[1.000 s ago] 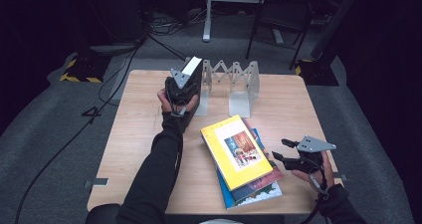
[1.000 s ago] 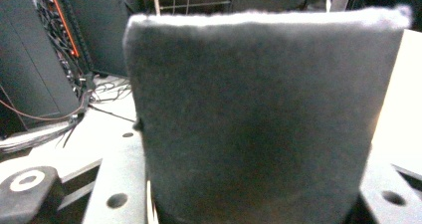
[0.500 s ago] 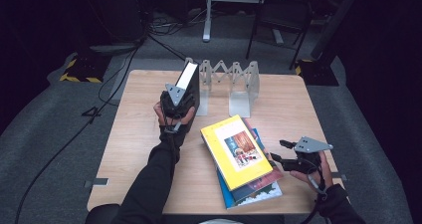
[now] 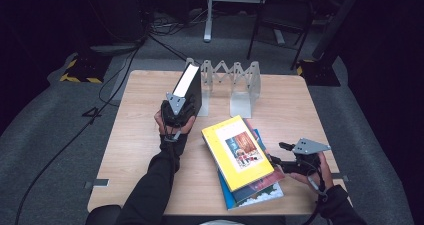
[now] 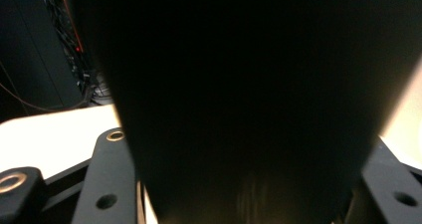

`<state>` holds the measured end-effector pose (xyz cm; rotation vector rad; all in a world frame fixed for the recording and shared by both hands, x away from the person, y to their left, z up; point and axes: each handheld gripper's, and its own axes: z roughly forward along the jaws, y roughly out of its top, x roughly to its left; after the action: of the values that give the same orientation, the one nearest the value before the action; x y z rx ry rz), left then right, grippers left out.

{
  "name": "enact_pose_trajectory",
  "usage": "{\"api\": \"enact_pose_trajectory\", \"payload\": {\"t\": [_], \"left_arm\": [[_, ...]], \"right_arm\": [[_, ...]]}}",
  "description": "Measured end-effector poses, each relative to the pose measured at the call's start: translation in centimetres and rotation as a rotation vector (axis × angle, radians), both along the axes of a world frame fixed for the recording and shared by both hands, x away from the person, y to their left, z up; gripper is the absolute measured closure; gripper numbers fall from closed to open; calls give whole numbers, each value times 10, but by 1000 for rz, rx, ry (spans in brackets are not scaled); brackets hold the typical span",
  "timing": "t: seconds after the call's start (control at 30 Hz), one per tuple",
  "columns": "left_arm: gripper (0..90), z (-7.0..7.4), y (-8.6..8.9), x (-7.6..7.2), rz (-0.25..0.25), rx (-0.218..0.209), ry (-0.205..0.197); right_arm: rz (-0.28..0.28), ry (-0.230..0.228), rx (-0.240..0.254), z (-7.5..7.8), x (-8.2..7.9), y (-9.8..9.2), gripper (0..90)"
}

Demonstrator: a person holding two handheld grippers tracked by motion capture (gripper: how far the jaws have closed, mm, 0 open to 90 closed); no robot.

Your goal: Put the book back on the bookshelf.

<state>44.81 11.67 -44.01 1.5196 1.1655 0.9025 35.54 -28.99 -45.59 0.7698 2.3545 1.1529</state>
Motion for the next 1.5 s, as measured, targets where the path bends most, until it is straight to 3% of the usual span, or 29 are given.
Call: {"api": "enact_pose_trajectory", "payload": {"t": [0.1, 0.2, 0.33, 0.5, 0.87, 1.13, 1.33, 1.5], "left_arm": [[465, -10, -3, -5, 19, 29, 25], [463, -18, -4, -9, 32, 31, 51], [451, -35, -7, -10, 49, 88, 107], [473, -36, -10, -5, 38, 115, 127], [497, -31, -27, 18, 135, 54, 167], [499, -29, -32, 32, 166, 49, 180], [489, -29, -33, 37, 167, 55, 184], [455, -30, -26, 34, 123, 13, 203]], "right_arm": [[4, 5, -7, -1, 1, 1, 385], [10, 1, -16, -1, 0, 3, 394], [12, -1, -20, -1, 0, 3, 396], [12, -1, -16, -2, 0, 2, 395], [10, 3, -9, -2, 0, 2, 393], [12, 5, -5, -3, 0, 1, 393], [10, 4, -5, -3, 0, 1, 386], [8, -1, -16, -2, 0, 2, 379]]}}
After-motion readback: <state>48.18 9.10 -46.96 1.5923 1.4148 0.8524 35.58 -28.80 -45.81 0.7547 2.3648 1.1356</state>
